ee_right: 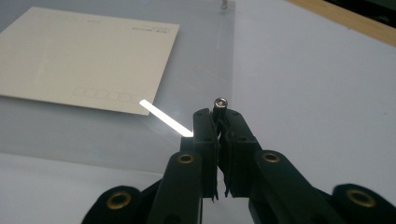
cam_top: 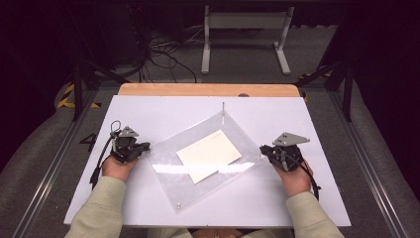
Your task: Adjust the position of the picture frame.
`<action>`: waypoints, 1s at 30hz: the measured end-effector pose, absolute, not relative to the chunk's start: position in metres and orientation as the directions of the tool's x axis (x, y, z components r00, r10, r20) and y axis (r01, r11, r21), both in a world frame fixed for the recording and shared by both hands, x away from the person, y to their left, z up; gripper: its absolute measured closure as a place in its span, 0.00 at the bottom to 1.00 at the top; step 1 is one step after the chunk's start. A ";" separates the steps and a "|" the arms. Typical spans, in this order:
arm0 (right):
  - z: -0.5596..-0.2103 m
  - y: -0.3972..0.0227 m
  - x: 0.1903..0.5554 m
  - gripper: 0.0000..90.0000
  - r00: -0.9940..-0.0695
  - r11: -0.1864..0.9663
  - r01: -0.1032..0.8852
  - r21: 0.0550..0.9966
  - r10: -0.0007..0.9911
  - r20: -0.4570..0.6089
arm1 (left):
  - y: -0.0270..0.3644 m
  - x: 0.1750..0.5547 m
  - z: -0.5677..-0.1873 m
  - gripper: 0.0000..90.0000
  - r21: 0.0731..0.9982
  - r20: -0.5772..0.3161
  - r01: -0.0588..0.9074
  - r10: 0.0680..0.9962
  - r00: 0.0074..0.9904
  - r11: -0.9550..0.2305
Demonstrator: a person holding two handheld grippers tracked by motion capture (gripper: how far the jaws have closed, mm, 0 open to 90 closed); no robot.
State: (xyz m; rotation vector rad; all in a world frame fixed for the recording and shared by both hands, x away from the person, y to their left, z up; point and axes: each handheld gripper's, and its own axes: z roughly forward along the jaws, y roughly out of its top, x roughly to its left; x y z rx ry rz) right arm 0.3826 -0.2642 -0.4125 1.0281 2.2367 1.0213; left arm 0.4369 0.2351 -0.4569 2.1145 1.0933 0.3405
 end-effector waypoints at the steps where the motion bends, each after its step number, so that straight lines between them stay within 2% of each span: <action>1: -0.410 -0.264 0.389 0.94 -0.601 0.437 0.434 0.788 0.792 -0.108 | 0.235 0.437 -0.457 1.00 0.704 -0.089 0.600 0.791 0.605 -0.380; 6: -0.402 -0.259 0.426 0.94 -0.577 0.429 0.437 0.791 0.808 -0.119 | 0.235 0.437 -0.457 1.00 0.706 -0.077 0.593 0.790 0.608 -0.387; 13: -0.423 -0.257 0.460 0.92 -0.551 0.414 0.479 0.774 0.828 -0.102 | 0.235 0.435 -0.456 1.00 0.712 -0.066 0.580 0.784 0.617 -0.397; 17: -0.421 -0.255 0.456 0.91 -0.542 0.443 0.472 0.762 0.828 -0.145 | 0.236 0.433 -0.453 1.00 0.723 -0.079 0.572 0.777 0.624 -0.387; 18: -0.418 -0.256 0.449 0.88 -0.530 0.444 0.459 0.769 0.832 -0.165 | 0.236 0.432 -0.452 1.00 0.726 -0.080 0.568 0.773 0.630 -0.388; 26: -0.415 -0.273 0.417 0.84 -0.534 0.348 0.427 0.835 0.842 -0.078 | 0.232 0.433 -0.455 0.89 0.706 -0.095 0.582 0.760 0.643 -0.403; 30: -0.424 -0.289 0.391 0.84 -0.530 0.265 0.422 0.867 0.848 -0.001 | 0.230 0.434 -0.456 0.91 0.704 -0.078 0.576 0.761 0.644 -0.416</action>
